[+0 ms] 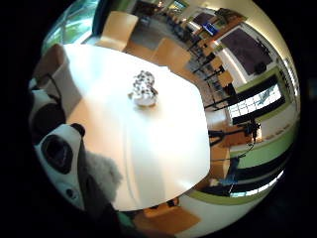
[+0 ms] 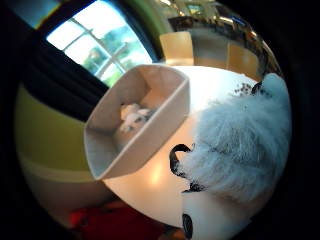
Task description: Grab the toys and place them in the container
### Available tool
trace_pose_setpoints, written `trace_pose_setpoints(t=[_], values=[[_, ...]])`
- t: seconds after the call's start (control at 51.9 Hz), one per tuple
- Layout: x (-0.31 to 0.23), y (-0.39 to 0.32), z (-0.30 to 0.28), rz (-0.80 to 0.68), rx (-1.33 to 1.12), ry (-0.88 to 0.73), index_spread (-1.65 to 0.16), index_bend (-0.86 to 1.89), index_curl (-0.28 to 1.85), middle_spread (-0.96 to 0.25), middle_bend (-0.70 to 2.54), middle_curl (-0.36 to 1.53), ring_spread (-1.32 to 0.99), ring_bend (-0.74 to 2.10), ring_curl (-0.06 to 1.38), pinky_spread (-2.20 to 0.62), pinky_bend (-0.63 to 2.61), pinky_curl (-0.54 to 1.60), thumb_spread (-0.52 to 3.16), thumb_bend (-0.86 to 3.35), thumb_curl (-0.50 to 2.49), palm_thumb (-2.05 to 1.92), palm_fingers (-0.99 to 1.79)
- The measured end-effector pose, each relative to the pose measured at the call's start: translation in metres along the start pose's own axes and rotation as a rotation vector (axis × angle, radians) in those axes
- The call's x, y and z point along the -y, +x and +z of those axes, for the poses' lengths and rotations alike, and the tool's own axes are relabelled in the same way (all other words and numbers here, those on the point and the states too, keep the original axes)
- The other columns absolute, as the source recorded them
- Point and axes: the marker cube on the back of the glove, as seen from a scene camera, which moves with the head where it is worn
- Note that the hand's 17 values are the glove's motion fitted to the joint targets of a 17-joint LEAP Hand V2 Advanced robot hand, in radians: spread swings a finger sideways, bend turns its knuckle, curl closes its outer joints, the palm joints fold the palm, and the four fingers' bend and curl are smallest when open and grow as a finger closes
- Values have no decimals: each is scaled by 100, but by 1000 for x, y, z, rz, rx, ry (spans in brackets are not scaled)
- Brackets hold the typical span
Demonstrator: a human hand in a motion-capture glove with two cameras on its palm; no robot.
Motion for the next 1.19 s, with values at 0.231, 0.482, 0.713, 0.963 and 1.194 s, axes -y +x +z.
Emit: trace_pose_setpoints(t=[0.231,0.482,0.713,0.963,1.194], values=[[44,-69,-21,-48,65,12,-32,92,113,-26,116,70,-33,132,52,-42,95,46,49,4,113,57,121],[82,-129,-50,-97,107,26,-31,91,114,-26,115,69,-33,132,51,-42,95,46,49,2,120,56,120],[100,-189,-60,-150,211,71,-30,90,115,-26,114,69,-33,131,51,-42,95,46,50,0,125,55,121],[104,-202,-60,-156,318,60,-30,86,115,-27,108,65,-34,128,49,-43,91,44,52,-1,129,52,116],[89,-193,-50,-195,375,-102,-34,44,108,-33,73,53,-37,125,46,-44,102,45,69,-5,121,40,79]])
